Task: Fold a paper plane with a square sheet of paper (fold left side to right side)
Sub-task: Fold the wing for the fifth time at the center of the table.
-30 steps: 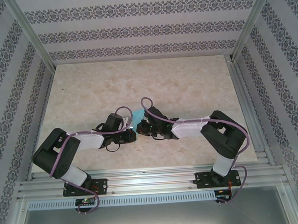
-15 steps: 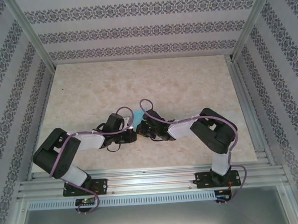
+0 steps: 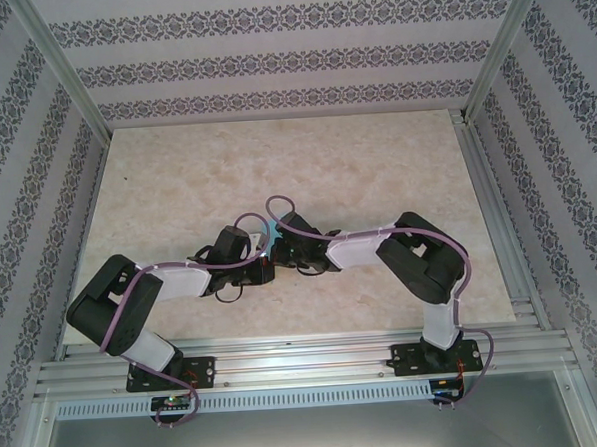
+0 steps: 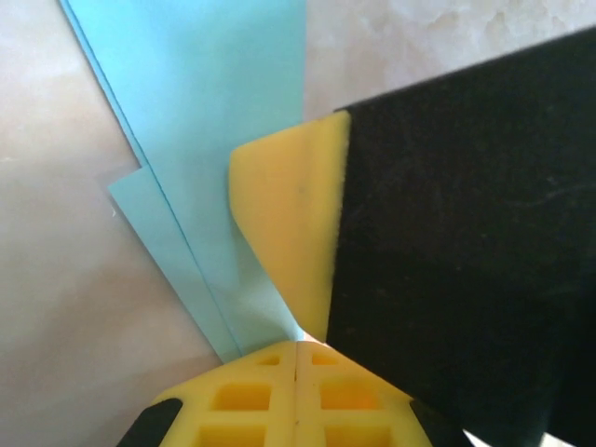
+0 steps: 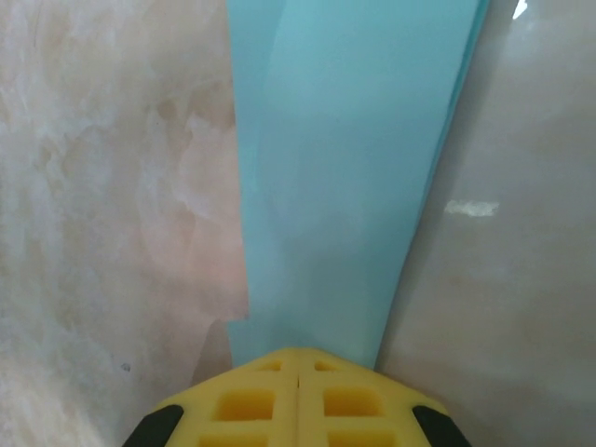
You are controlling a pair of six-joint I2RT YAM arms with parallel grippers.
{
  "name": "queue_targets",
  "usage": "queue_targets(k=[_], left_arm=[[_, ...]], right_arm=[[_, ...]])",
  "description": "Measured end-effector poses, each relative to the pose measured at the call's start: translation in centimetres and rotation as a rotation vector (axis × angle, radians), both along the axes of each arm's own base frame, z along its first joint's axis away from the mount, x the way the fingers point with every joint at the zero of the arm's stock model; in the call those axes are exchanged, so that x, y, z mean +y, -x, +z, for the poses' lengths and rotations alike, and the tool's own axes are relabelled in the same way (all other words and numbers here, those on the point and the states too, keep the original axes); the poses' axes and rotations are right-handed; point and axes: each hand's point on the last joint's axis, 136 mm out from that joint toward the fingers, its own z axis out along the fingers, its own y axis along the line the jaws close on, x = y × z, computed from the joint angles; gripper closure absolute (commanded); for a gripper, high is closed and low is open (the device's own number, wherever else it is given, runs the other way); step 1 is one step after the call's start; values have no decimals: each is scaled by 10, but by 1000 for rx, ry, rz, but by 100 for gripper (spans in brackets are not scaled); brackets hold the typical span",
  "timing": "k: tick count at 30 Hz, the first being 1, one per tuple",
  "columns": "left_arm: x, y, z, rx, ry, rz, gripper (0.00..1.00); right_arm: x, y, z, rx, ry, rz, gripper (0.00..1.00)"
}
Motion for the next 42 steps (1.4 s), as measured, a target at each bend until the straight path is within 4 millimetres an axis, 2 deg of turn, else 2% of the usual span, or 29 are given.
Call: queue_targets(k=[32, 36, 42], left_arm=[[6, -27, 0, -122, -37, 70, 98], [6, -27, 0, -123, -38, 70, 98], [6, -27, 0, -124, -37, 70, 98]], right_arm=[[-3, -43, 0, -24, 18, 107, 95], [-7, -53, 0, -33, 18, 97, 95], [-28, -82, 1, -75, 52, 31, 94]])
